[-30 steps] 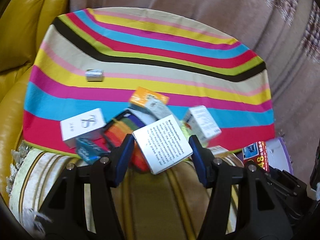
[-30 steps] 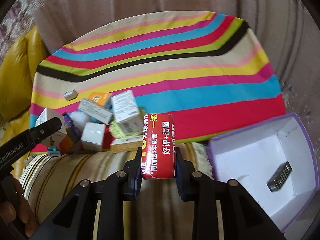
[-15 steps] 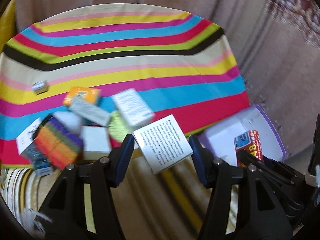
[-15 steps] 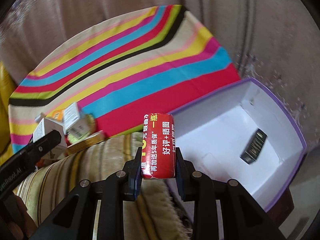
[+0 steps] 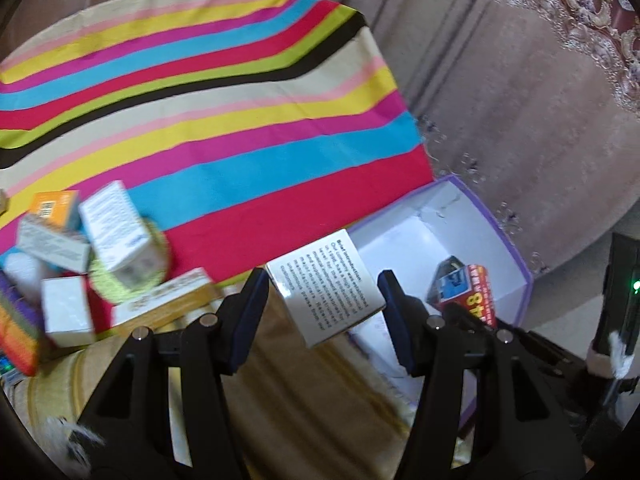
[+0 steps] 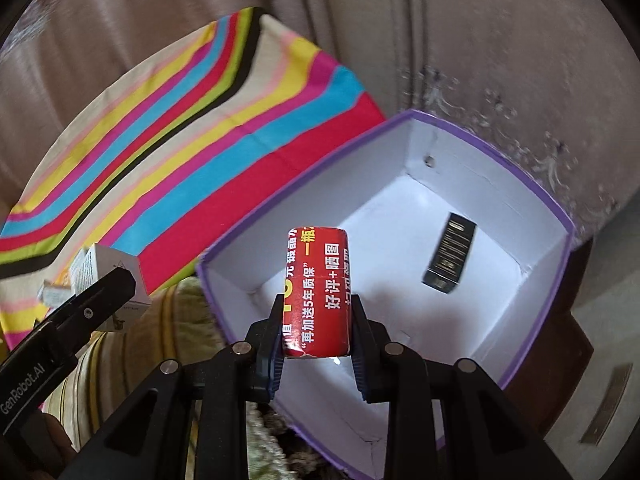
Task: Organize objects
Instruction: 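Lower both held boxes into the purple-rimmed box and open both grippers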
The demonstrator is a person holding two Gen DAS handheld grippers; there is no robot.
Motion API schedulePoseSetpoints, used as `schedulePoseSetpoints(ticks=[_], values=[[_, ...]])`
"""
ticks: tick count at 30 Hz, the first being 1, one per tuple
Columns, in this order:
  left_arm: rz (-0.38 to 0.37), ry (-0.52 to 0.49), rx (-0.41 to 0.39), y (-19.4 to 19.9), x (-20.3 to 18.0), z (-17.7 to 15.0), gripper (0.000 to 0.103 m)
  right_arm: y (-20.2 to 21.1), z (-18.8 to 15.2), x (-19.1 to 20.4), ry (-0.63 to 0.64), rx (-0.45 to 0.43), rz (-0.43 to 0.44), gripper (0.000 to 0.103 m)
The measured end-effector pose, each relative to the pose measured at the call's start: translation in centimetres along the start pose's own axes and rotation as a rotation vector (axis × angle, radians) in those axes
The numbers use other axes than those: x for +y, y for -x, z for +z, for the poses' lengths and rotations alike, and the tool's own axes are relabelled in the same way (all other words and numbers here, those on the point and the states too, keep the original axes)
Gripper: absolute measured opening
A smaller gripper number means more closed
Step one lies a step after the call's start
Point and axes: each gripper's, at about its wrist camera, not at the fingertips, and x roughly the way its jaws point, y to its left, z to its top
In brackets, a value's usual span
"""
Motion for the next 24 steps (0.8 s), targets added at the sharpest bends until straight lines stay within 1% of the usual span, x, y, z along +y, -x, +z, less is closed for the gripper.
schedulePoseSetpoints(ticks=[3,8,11,14,15,17,19,21,23,24], values=[[-0.046,-0.002,0.017,-1.1,-1.0,0.4,0.061,-0.2,0.1,-0.5,-0.021,0.002,-0.008,0.03],[-0.1,-0.009,0.03,-2.0,-2.2,0.9,0.061,-0.2,0.2,-1.1,-0.046,-0.003,-0.017,0.03],[-0.13,0.005,0.045,-2.4,-2.5,1.1,0.068,-0.2,0.3,-1.3,-0.051,-0.004,-0.019,0.031],[-0.138,0.01,0.05,-2.5,-2.5,1.0,0.073,-0.3,0.3,-1.4,-0.054,-0.002,-0.019,0.033],[-0.138,0.015,0.049,-2.6,-2.5,1.1,0.074,-0.4,0.3,-1.4,-0.054,0.0,-0.018,0.034],[-0.139,0.027,0.045,-2.5,-2.3,1.2,0.074,-0.4,0.3,-1.3,-0.046,0.004,-0.006,0.045],[-0.136,0.037,0.04,-2.3,-2.1,1.1,0.074,-0.3,0.2,-1.2,-0.044,-0.004,0.001,0.051],[-0.129,0.038,0.033,-2.0,-2.1,1.1,0.074,-0.1,0.2,-0.9,-0.037,-0.01,0.012,0.056],[-0.115,0.036,0.028,-1.7,-2.0,0.9,0.074,-0.1,0.1,-0.5,-0.02,-0.01,0.021,0.062],[-0.099,0.034,0.023,-1.4,-1.9,0.8,0.074,-0.1,0.1,-0.3,-0.011,-0.01,0.026,0.063]])
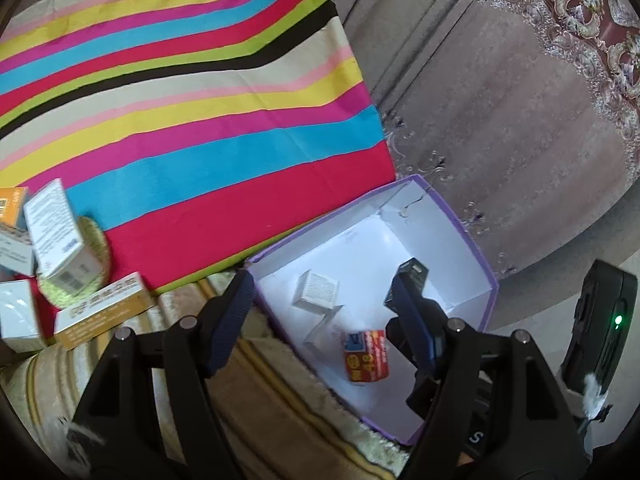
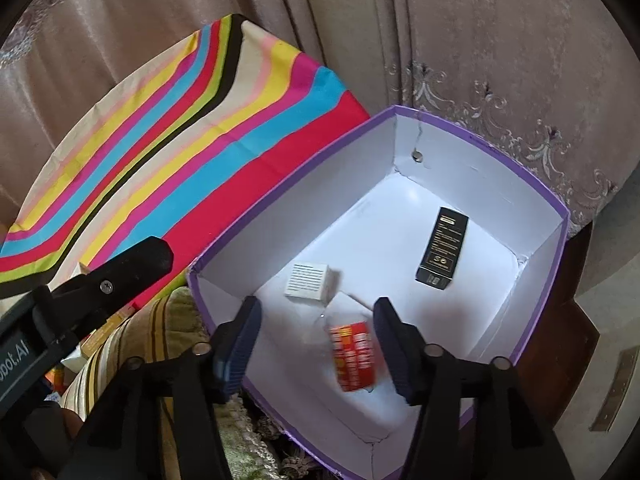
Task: Organize objects
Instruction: 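Lower both held boxes into the purple-rimmed box and open both grippers, then return both grippers over the remaining boxes on the cloth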
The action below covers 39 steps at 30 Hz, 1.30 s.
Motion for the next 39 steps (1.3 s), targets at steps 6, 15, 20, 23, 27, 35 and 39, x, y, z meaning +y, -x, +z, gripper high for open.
schedulePoseSetpoints(ticks=[6,15,20,23,27,35,39], values=[[0.06,0.039,-0.059,3.3,2.7,-1.0,0.078,1.0,-0.3,2.1,0.091,-0.048,0.009,0.077],[0.177,0.188,-0.159,9.8,9.7,-3.7,0.081,1.1,-1.2,6.6,0.291,-0.057,0.019,0.08],[0.237,0.29,-0.198,12.9,13.2,-5.8,0.082,0.6,-2.2,9.1,0.399,-0.037,0.036,0.08],[0.257,0.33,-0.213,14.1,14.6,-7.2,0.083,0.5,-2.5,9.9,0.421,-0.031,0.046,0.08],[0.267,0.371,-0.212,15.2,16.0,-8.8,0.084,0.2,-2.7,10.8,0.442,-0.018,0.066,0.08],[0.31,0.438,-0.212,17.9,19.0,-11.2,0.088,-0.5,-3.8,13.4,0.538,0.035,0.135,0.083],[0.356,0.467,-0.179,18.7,21.4,-12.3,0.09,-1.1,-4.2,14.6,0.563,0.067,0.166,0.084]])
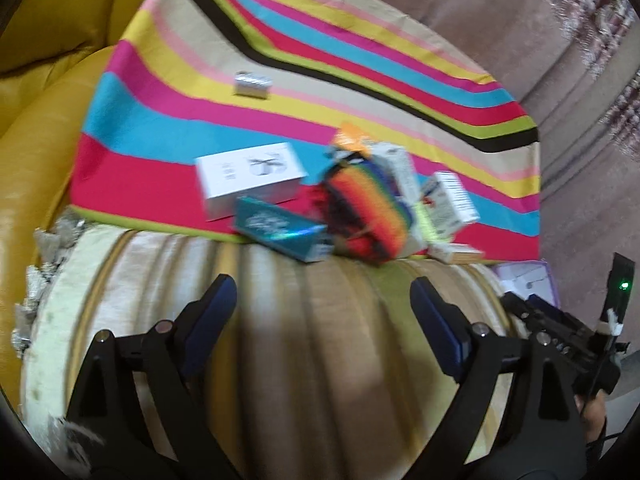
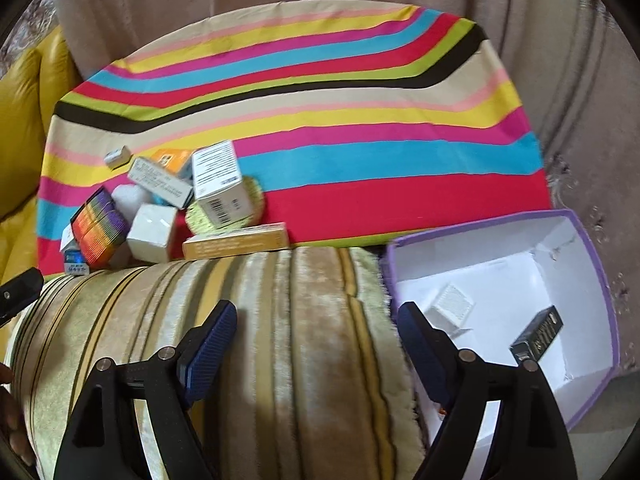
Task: Organize objects
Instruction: 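Return both grippers over the remaining boxes on the cloth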
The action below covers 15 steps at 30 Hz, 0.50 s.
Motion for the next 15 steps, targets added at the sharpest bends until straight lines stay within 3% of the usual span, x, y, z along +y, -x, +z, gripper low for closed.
schedulePoseSetpoints(ticks=[5,15], values=[[0.047,-0.005,0.025,-0.6,2.4,0.9,0.092,-0.9,0.7,1.0,0.021,0.027,0.046,0.086],[-0.024,-0.145,0.141,-3.4,2.5,3.0,0.093,-2.6,2.1,2.1,0.018,0.06,0.107,0.087]])
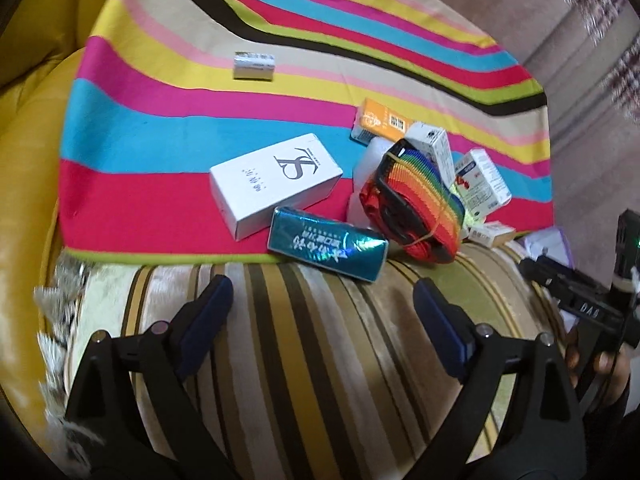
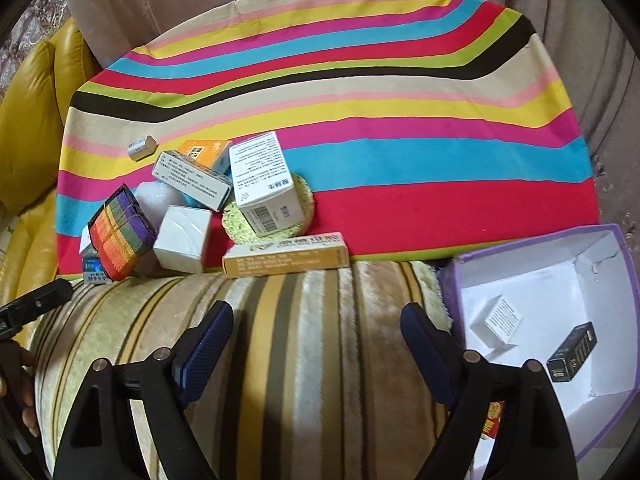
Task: Organize objects
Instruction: 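Return both grippers over the remaining boxes on the cloth, then grasp the teal box with the left gripper while the right grasps the rainbow pouch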
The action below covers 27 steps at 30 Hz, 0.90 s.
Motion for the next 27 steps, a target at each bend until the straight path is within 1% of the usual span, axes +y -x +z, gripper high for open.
schedulePoseSetpoints(ticks=[3,5,7,10,12,16,20,22,23,24,27], values=[[-0.031,-0.048,0.046,-1.2,-0.1,0.8,0.093,-0.1,0.4,0.3,0.008,-0.003,0.014,0.087],[-0.035,-0.061,0.061,-1.7,0.0,1.2,0.093,0.1,0.5,0.6,0.019,-0.01,0.015,0.087],[-0.064,-0.069,0.088,-2.3,0.4,1.7,0.093,0.4,0.6,1.2,0.046,-0.023,0.031,0.087],[-0.084,-0.073,0.118,-3.2,0.8,2.1,0.093,1.0,0.8,2.7,0.112,-0.045,0.076,0.087],[-0.078,-0.085,0.122,-3.4,0.9,2.4,0.093,1.1,0.8,3.8,0.161,-0.052,0.102,0.087],[-0.1,-0.109,0.136,-3.8,1.0,2.8,0.093,0.7,1.2,6.8,0.258,-0.063,0.154,0.087],[-0.135,-0.139,0.158,-4.3,0.9,3.0,0.093,0.3,1.4,8.9,0.337,-0.07,0.173,0.087],[-0.149,-0.153,0.155,-4.3,0.9,3.1,0.09,-0.1,1.6,9.6,0.366,-0.067,0.182,0.087],[-0.153,-0.157,0.152,-4.3,0.9,3.1,0.082,-0.3,1.7,9.9,0.376,-0.065,0.193,0.087],[-0.154,-0.158,0.152,-4.3,0.9,3.0,0.077,-0.2,1.6,10.1,0.382,-0.062,0.201,0.087],[-0.167,-0.158,0.129,-3.7,1.0,2.6,0.077,-0.7,1.9,10.8,0.401,-0.052,0.222,0.087]])
